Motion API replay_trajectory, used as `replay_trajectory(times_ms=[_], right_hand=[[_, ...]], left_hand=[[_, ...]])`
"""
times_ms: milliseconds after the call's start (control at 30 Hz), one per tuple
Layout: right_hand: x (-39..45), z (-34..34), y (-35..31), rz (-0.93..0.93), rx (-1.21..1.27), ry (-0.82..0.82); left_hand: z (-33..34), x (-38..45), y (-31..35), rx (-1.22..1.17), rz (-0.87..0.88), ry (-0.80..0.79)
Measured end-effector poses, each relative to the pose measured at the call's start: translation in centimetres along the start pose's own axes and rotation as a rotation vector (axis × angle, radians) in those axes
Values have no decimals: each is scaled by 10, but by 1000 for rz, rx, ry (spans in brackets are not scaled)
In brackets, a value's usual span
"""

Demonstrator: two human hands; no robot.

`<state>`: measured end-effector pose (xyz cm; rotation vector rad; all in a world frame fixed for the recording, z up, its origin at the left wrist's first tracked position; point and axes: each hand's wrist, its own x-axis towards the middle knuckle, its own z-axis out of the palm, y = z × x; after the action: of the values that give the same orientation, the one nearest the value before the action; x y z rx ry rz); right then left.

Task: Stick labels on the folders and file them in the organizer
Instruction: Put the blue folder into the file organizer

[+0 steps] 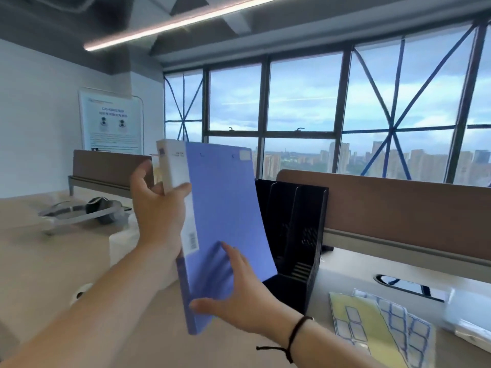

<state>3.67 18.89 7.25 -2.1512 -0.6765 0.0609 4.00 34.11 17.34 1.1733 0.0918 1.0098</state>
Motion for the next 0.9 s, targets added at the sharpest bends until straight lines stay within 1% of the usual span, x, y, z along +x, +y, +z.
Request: replay_trajectory(times_ms=[67, 133, 233, 333, 567, 767, 833, 900], right_hand=[[25, 7, -12, -72, -29, 17], [50, 14, -24, -155, -60, 81], [87, 18, -34, -250, -58, 191], [117, 16, -29, -283, -79, 243], [170, 5, 2, -215, -107, 275], [206, -2, 34, -36, -32, 368], [213, 0, 48, 23, -36, 356], [216, 5, 62, 68, -65, 306]], left_hand=[[4, 19, 12, -17, 112, 30], [8, 35, 24, -24, 202, 52], [15, 53, 33, -54, 270, 41], [19, 67, 29, -37, 304, 1], [40, 99, -20, 17, 276, -115], [65, 124, -66, 157, 238, -241], [70, 131, -86, 227, 228, -289], [70, 136, -108, 291, 211, -333]])
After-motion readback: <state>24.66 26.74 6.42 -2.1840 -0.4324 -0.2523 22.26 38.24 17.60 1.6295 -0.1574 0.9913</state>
